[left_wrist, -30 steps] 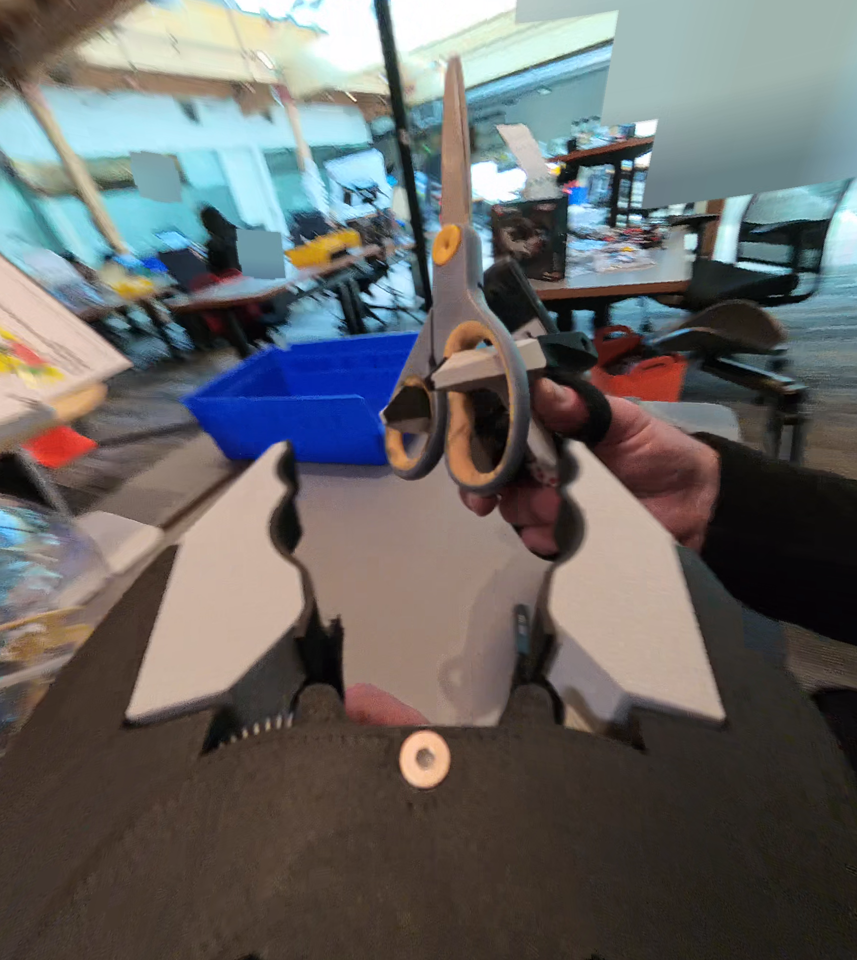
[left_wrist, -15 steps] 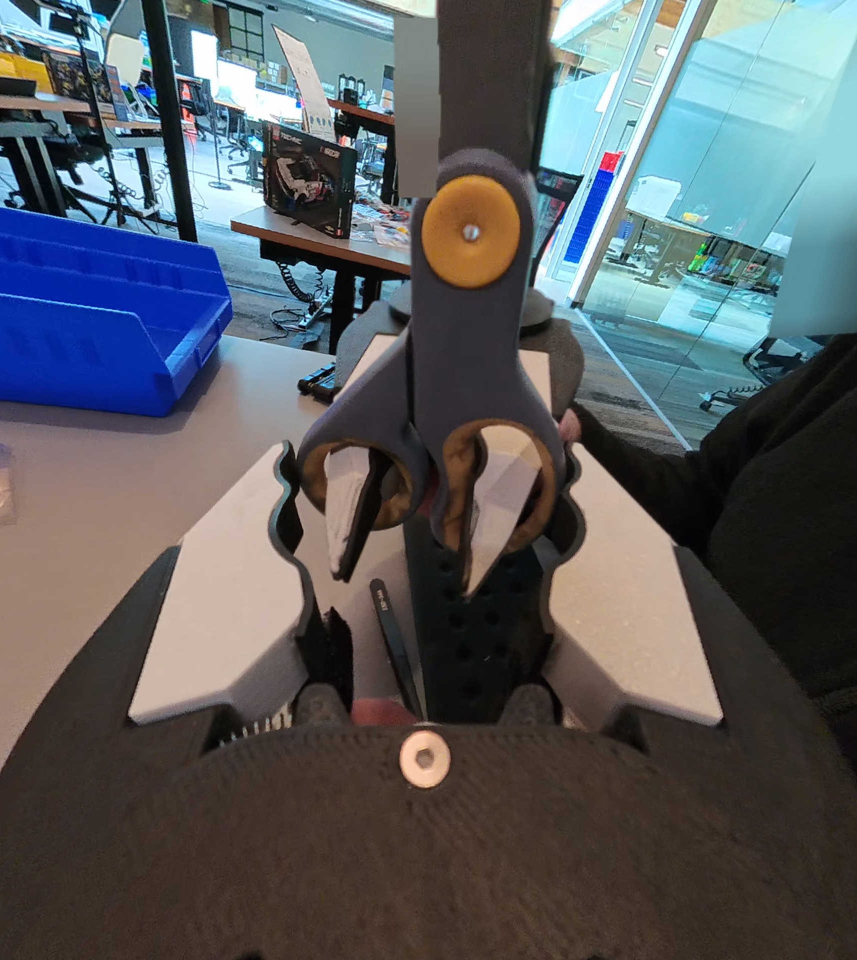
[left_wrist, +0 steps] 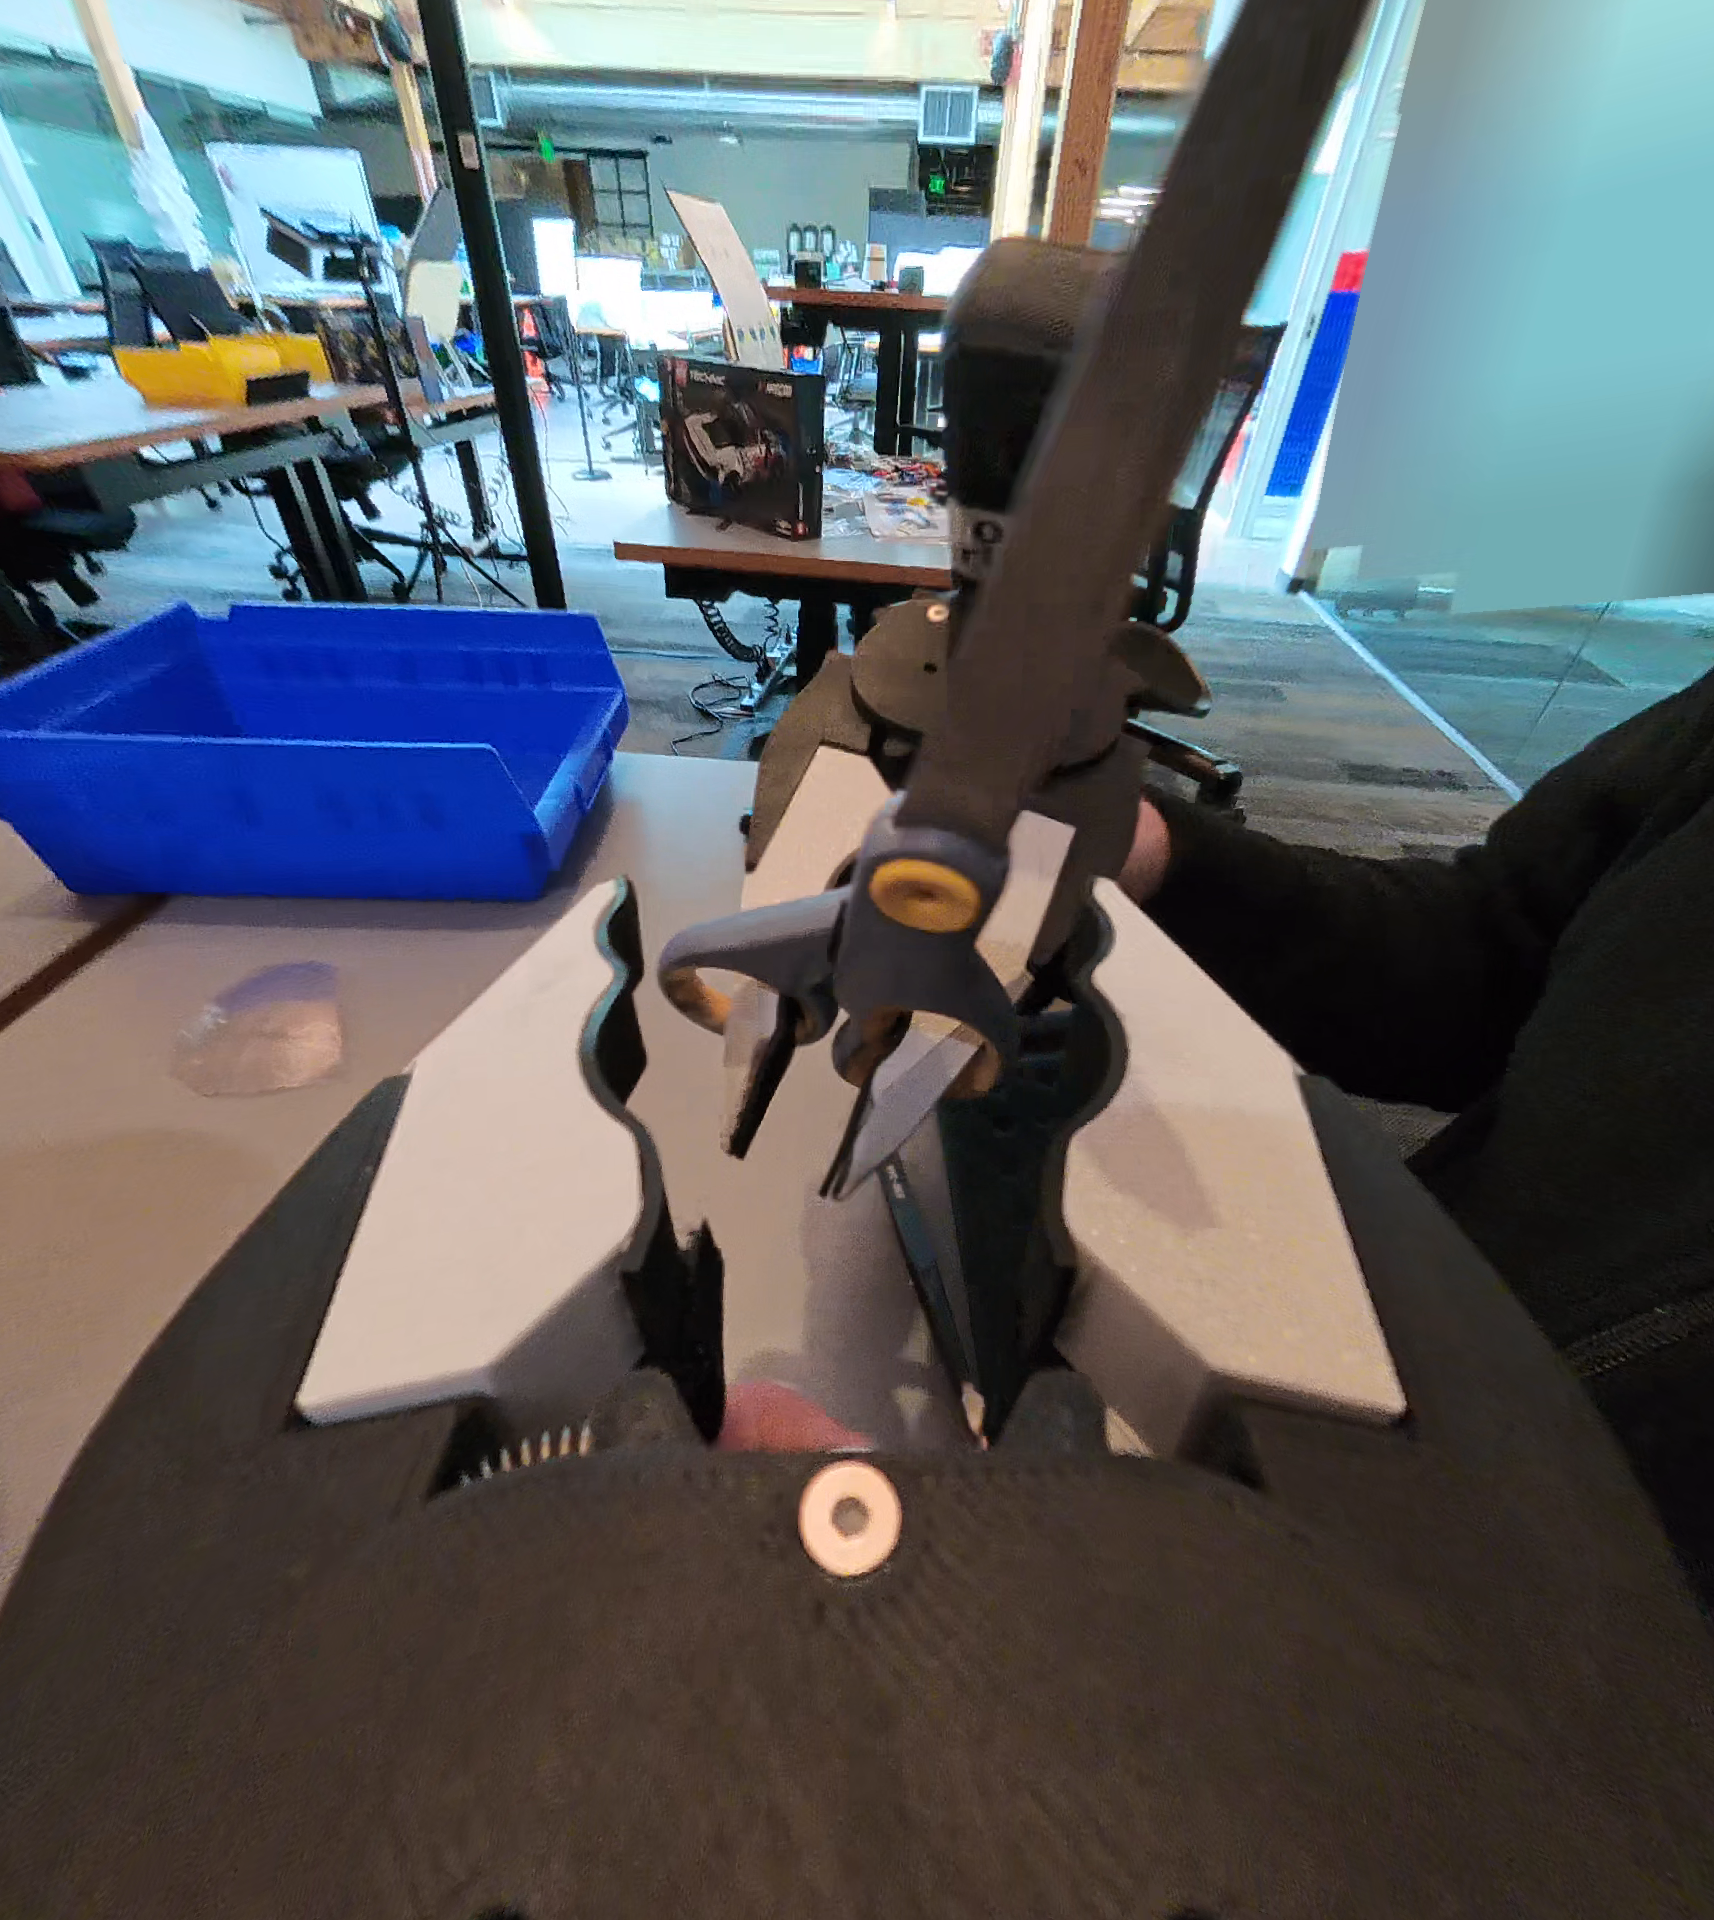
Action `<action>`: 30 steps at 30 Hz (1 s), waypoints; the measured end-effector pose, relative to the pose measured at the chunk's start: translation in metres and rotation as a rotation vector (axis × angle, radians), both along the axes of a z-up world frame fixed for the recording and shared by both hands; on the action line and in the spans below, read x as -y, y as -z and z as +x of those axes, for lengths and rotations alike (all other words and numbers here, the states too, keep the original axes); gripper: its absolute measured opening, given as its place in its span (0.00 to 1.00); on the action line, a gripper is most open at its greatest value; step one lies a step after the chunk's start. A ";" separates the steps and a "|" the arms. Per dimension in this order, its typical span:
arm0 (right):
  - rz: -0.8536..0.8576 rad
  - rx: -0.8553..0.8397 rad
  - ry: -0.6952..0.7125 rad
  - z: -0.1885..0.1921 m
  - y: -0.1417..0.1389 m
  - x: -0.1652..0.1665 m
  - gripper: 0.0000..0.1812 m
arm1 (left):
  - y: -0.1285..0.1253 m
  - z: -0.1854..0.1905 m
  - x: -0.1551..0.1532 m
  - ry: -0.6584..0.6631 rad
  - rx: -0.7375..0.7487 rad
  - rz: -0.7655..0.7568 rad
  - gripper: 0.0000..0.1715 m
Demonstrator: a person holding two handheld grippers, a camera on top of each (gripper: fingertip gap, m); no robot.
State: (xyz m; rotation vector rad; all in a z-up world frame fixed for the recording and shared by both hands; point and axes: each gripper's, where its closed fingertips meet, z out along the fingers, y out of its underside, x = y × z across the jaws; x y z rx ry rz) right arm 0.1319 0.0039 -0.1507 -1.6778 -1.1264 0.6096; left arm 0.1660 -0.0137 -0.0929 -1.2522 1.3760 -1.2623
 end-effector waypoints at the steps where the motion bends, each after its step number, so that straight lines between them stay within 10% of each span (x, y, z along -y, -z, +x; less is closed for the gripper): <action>1: -0.001 -0.003 0.012 0.002 0.000 -0.002 0.09 | -0.001 -0.002 0.001 -0.013 -0.001 0.029 0.44; 9: 0.235 0.246 0.239 0.021 -0.006 -0.026 0.09 | -0.005 0.007 -0.014 -0.269 0.100 0.071 0.11; 17: 0.442 0.388 0.457 0.029 -0.019 -0.043 0.13 | -0.020 0.010 -0.021 -0.340 0.221 -0.081 0.08; 30: 0.152 -0.066 0.263 -0.009 -0.019 -0.059 0.09 | -0.039 0.011 -0.043 -0.400 0.285 -0.183 0.10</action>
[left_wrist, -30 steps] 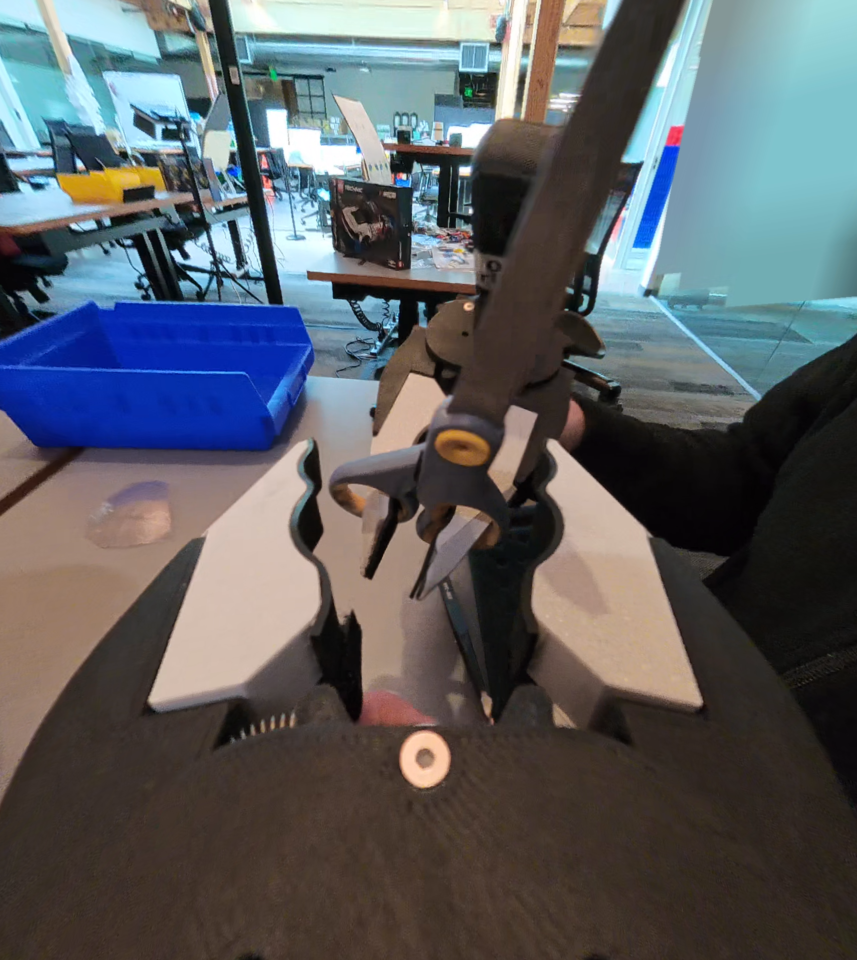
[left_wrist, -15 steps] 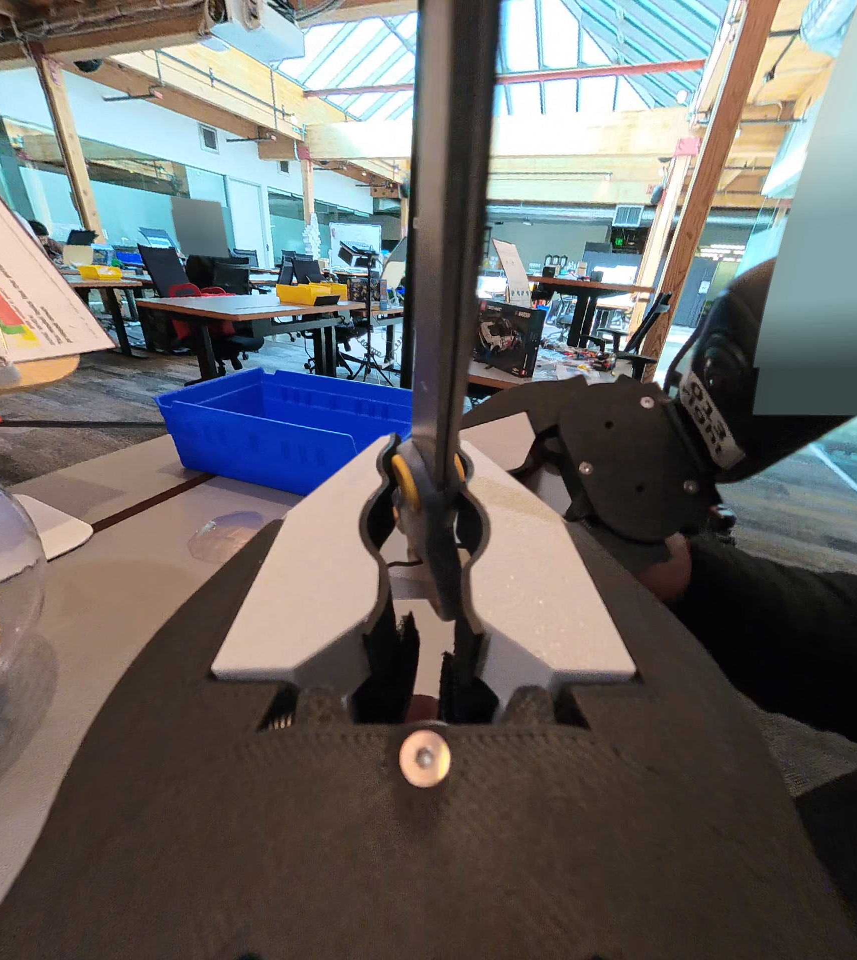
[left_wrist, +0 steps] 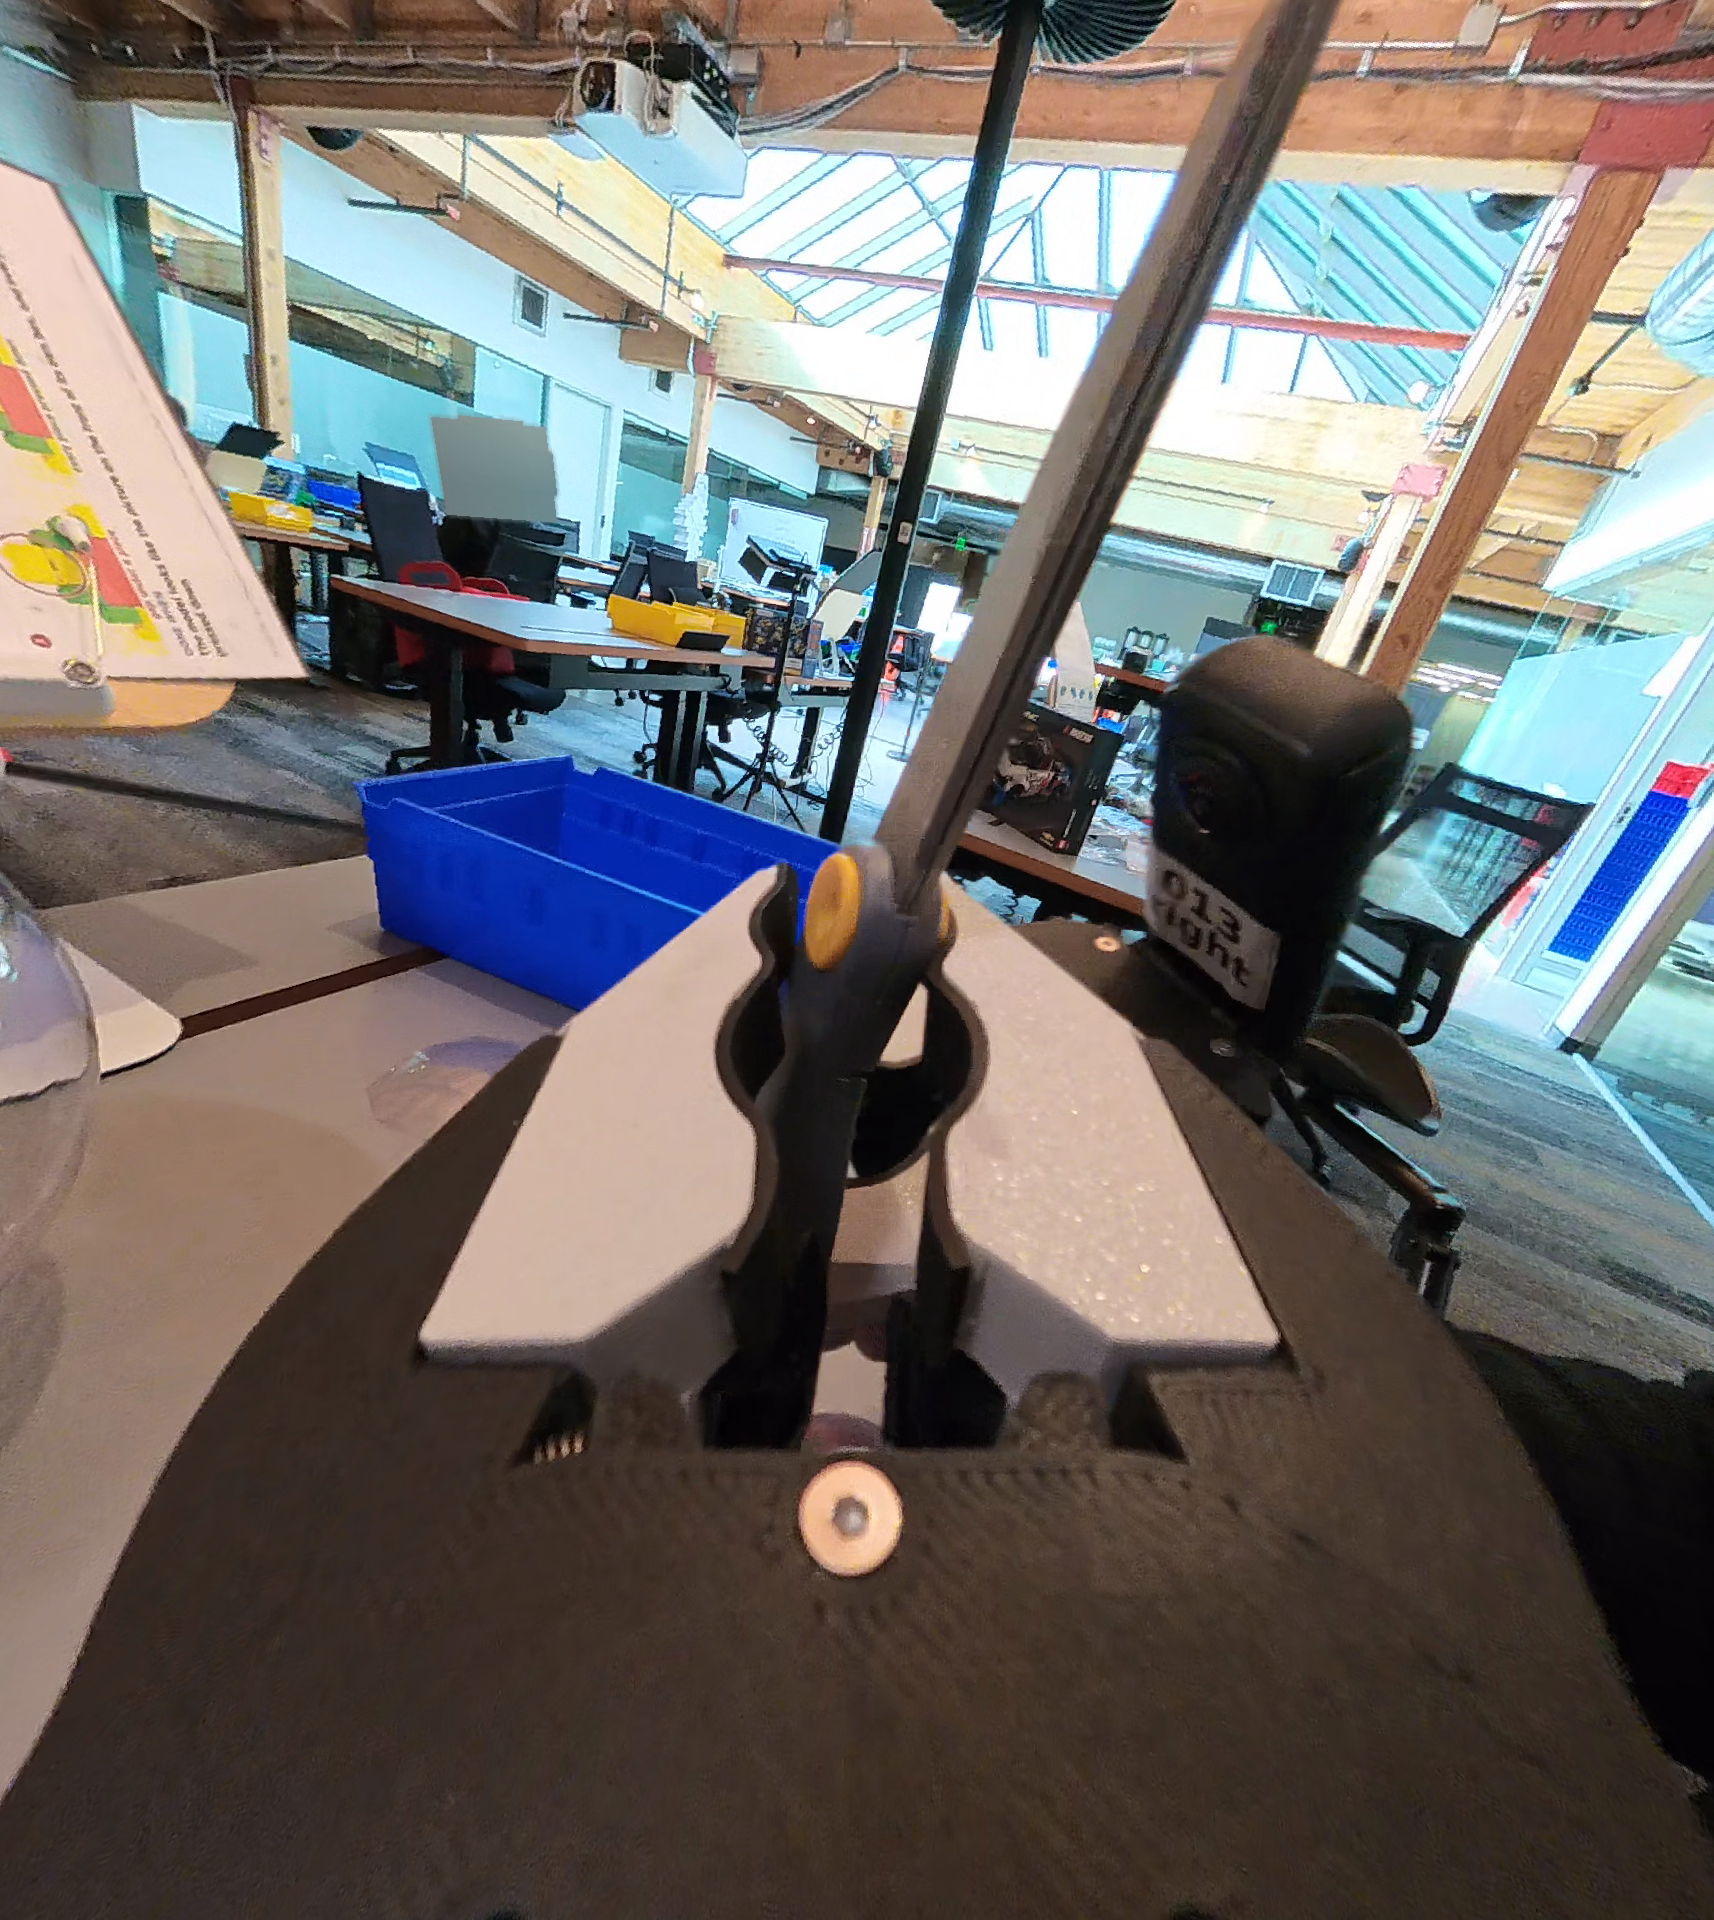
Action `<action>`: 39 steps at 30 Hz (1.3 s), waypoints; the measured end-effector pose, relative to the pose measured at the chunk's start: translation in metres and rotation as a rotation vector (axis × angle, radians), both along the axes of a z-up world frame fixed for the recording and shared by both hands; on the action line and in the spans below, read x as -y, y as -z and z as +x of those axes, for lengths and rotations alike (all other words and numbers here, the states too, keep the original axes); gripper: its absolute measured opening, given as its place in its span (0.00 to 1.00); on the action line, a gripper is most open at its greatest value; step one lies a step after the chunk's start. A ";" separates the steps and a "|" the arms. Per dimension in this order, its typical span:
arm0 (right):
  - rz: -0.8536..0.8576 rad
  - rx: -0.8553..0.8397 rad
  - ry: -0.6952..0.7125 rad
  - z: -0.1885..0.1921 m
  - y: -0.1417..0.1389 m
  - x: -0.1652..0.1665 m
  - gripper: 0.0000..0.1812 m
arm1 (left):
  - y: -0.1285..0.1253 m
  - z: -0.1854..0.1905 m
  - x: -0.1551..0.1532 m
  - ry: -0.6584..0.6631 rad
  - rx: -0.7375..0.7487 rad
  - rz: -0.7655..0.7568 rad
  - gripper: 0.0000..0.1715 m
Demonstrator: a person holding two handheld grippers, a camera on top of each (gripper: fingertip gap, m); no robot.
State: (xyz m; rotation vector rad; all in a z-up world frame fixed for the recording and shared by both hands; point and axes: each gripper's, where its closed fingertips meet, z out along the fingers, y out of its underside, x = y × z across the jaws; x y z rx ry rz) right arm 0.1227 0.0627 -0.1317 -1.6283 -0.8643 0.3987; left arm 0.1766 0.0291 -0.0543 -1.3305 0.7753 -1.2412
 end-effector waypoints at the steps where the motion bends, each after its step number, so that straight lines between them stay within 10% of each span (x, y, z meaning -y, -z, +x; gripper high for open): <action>1: -0.017 -0.053 -0.030 -0.002 -0.004 0.000 0.09 | -0.003 0.002 0.000 0.000 -0.006 0.005 0.11; 6: -0.057 -0.281 -0.138 0.012 -0.033 -0.001 0.09 | -0.028 -0.020 -0.010 -0.034 -0.068 0.123 0.39; 9: -0.028 -0.310 -0.114 0.035 -0.044 -0.011 0.09 | -0.037 -0.054 -0.048 -0.096 -0.234 0.236 0.38; 15: -0.008 -0.373 -0.139 0.056 -0.060 -0.023 0.10 | 0.010 -0.113 -0.170 -0.218 -0.761 0.460 0.39; 26: -0.033 -0.467 -0.192 0.054 -0.064 -0.029 0.21 | 0.057 -0.093 -0.222 0.056 -1.027 0.507 0.53; 32: -0.033 -0.535 -0.270 0.051 -0.074 -0.023 0.48 | 0.037 -0.079 -0.200 0.063 -0.943 0.520 0.51; 39: -0.030 -0.552 -0.261 0.044 -0.073 -0.024 0.46 | 0.015 -0.018 -0.044 0.354 -0.624 0.516 0.43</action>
